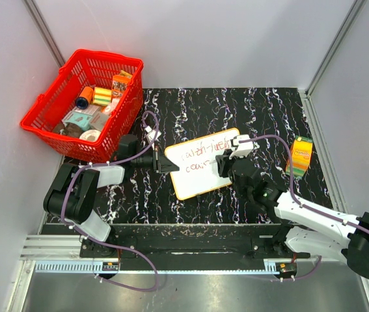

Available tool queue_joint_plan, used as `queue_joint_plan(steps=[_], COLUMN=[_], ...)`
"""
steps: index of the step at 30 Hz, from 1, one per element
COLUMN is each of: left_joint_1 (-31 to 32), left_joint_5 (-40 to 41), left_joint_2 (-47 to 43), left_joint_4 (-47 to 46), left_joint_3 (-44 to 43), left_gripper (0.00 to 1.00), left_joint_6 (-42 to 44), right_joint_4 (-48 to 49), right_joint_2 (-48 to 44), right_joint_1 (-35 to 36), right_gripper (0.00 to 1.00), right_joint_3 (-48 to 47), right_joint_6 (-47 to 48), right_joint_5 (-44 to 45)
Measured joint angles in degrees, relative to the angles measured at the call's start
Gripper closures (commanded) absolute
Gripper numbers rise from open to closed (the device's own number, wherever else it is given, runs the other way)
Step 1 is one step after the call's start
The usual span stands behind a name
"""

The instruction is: Write a sentence on the whiteboard

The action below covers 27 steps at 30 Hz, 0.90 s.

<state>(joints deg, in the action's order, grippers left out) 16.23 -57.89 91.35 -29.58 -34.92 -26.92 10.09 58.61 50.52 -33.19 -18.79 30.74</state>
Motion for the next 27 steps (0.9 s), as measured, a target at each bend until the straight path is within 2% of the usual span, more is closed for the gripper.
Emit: queue_joint_plan(steps=[27], left_joint_1=[0.07], left_joint_5=[0.02], left_joint_2=[0.00], left_joint_4=[0.24], left_joint_3=[0.00], left_gripper=[1.00], left_joint_6=[0.11], right_joint_4=[3.32], right_joint_2=[3.26], right_joint_1=[-0.26], right_gripper=[1.00], right_joint_3=[-1.29], right_joint_6=[0.76], right_joint_5=[0.07])
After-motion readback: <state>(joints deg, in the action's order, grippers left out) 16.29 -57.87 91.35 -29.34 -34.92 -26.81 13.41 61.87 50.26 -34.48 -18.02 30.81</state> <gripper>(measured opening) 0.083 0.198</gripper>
